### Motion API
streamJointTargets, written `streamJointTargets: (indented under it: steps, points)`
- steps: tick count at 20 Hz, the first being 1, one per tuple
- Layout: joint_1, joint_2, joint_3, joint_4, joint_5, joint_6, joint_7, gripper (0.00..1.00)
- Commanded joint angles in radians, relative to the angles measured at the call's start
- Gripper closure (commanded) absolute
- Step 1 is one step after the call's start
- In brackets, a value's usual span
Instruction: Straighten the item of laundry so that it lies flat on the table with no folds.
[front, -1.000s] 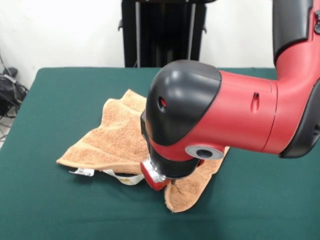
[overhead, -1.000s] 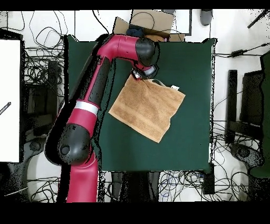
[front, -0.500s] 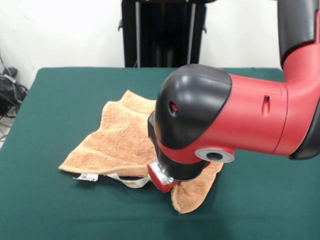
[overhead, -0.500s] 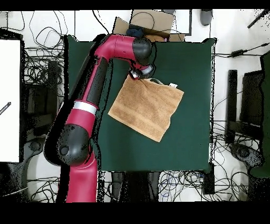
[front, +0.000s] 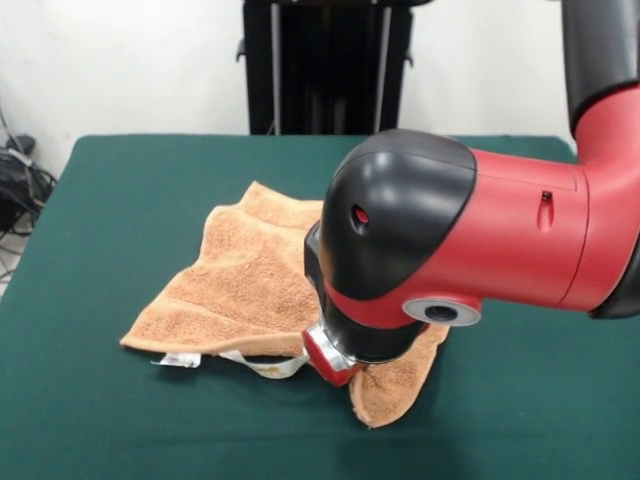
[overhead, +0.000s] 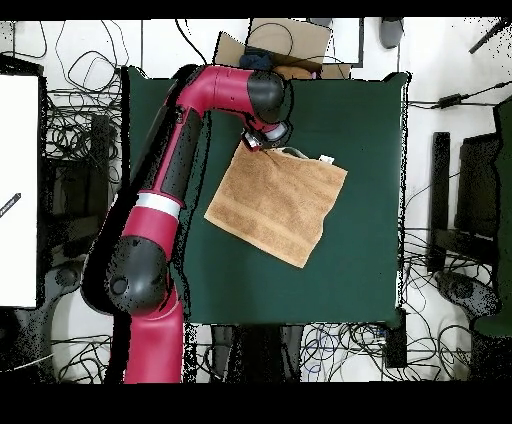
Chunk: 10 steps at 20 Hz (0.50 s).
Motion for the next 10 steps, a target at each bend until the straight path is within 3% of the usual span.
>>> streamJointTargets:
  steps: [1,10]
  points:
    - [0.034,-0.036,-0.021,-0.076,0.010,-0.039,0.099,1.00]
    - [0.056,-0.042,-0.020,-0.076,0.020,-0.025,0.129,1.00]
